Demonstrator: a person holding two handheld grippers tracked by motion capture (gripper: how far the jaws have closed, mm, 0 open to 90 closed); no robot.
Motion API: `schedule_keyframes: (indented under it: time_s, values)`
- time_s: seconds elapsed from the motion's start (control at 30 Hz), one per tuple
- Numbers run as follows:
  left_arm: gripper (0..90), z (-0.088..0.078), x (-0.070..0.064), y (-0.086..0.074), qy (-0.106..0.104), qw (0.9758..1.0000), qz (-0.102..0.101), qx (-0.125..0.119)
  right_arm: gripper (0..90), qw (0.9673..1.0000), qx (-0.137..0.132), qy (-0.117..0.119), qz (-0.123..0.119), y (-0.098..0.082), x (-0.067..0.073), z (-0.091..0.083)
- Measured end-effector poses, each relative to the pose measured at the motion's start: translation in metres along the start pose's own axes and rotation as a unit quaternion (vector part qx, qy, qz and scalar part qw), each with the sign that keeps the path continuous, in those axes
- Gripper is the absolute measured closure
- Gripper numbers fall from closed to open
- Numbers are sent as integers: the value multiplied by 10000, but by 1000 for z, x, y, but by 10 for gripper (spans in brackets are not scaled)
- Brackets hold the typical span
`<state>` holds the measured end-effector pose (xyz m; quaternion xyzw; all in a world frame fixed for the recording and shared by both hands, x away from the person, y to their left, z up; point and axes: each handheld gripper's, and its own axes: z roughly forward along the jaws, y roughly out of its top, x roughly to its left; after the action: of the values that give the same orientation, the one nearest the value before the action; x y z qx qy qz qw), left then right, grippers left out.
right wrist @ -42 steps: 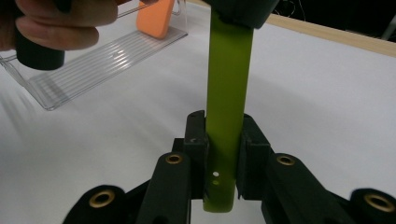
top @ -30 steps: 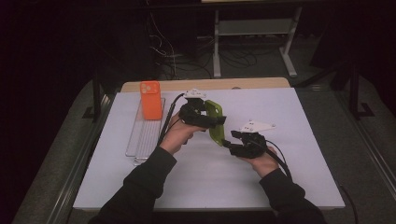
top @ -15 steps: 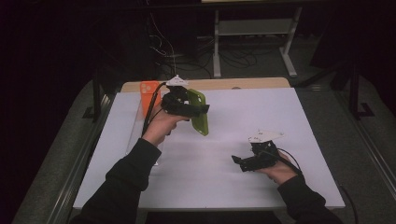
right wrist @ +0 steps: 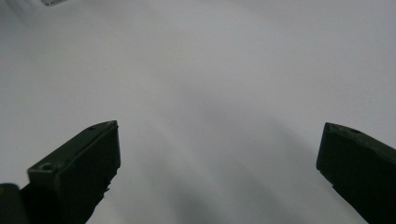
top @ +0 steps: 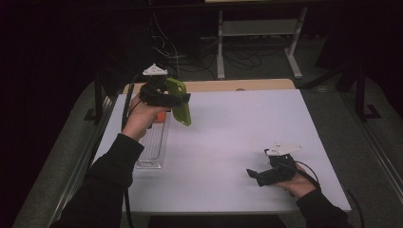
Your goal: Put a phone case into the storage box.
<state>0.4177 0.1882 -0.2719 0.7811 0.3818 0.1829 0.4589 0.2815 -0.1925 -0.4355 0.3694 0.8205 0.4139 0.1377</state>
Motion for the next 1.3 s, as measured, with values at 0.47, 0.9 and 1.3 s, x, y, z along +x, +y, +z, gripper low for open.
schedule_keyframes:
  time_s: [0.47, 0.9, 1.3]
  values:
    - [141, -30, 47, 1, 824, 9965, -137, -6, 0, 10000, 50, -21, -10, -3, 2, 0]
    - [141, -4, 80, -17, 1520, 9867, -452, 370, 0, 10000, 33, -24, -16, -2, 2, 1]
    - [137, 39, 95, -46, 1822, 9762, -568, 1030, 0, 10000, -5, 1, -8, -2, 2, -1]
